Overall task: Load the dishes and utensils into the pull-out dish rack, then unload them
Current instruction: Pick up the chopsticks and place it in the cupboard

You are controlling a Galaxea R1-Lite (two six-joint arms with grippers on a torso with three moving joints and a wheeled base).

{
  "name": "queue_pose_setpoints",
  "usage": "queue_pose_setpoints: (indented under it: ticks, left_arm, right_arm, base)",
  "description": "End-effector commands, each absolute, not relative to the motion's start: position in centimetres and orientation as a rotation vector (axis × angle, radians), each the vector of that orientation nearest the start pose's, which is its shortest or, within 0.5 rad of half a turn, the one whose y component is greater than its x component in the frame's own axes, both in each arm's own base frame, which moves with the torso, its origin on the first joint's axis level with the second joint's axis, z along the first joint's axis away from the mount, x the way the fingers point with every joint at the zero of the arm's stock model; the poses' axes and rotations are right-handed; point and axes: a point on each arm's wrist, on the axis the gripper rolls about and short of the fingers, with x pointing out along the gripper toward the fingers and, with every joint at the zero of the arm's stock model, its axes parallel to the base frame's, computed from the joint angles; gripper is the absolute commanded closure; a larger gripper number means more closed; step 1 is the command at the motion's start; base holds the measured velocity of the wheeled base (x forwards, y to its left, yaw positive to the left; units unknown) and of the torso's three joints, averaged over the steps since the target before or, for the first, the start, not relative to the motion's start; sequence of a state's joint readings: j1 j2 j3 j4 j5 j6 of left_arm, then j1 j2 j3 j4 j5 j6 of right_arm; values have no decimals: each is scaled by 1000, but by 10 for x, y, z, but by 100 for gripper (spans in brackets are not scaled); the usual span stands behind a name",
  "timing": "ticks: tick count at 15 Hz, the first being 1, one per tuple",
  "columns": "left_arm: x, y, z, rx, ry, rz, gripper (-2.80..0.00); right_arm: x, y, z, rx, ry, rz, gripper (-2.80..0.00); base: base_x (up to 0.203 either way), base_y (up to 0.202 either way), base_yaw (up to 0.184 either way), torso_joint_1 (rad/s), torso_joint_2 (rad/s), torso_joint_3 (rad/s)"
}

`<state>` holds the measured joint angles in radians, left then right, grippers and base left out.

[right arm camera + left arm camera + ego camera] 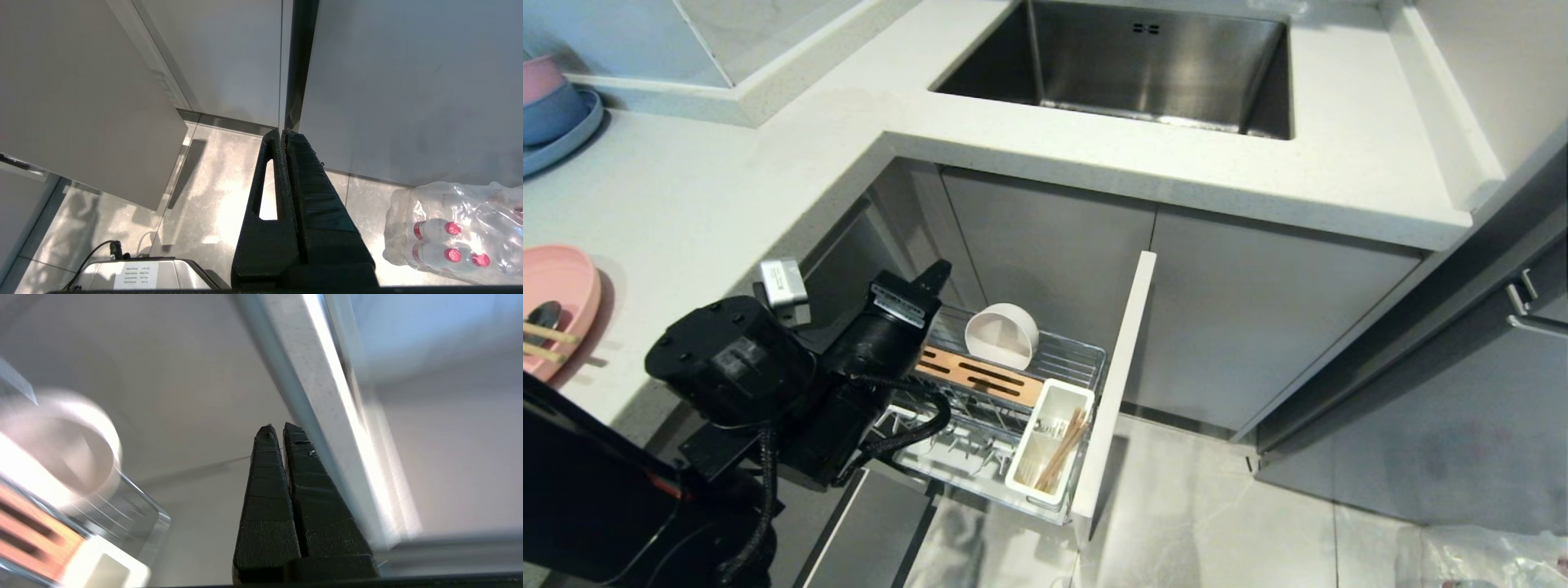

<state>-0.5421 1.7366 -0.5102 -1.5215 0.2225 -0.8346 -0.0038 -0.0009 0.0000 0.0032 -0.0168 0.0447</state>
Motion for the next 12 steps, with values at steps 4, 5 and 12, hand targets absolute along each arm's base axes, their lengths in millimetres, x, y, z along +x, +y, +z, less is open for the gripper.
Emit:
queue_pose_setpoints:
  ticks: [4, 5, 12]
  left_arm:
    - [238, -115, 216, -639, -286, -461, 0]
    - [235, -111, 226, -594, -298, -454, 0]
    - [201, -91, 320, -407, -225, -382, 0]
  right_arm:
    - [-23, 0, 75, 46, 4, -20, 0]
    - [-23, 0, 75, 44, 4, -22, 0]
    - [-23, 0, 75, 44, 4, -22, 0]
  base:
    - [0, 0, 0, 0, 0, 0]
    - [0, 0, 0, 0, 0, 0]
    - [0, 0, 0, 0, 0, 0]
